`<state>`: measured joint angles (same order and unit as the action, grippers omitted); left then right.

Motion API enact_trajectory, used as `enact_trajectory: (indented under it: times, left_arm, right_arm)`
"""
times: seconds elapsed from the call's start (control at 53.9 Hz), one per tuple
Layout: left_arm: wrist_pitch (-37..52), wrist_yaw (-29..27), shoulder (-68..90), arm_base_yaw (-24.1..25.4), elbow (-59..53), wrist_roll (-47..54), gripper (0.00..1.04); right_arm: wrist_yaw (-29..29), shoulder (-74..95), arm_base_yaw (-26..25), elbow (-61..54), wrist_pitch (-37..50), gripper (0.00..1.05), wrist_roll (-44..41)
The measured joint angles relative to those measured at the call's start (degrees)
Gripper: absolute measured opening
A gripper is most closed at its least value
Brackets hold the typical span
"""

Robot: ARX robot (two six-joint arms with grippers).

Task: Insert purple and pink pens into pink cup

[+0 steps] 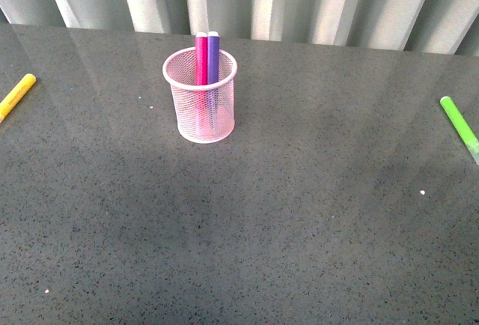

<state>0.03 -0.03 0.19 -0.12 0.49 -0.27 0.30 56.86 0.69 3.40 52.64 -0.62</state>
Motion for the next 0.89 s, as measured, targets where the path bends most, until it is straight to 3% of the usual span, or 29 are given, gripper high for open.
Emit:
enact_trajectory:
  times: [0.668,0.891]
  left_arm:
    - [0.00,0.00,0.00,0.00,0.00,0.00,0.98]
    - [0.00,0.00,0.00,0.00,0.00,0.02,0.98]
  right_arm:
    - [-0.22,-30.51,-0.55,-2.08,-26.47,0.03,0.00]
    - [-0.24,-36.06,-0.55,-2.10,-31.78,0.03,0.00]
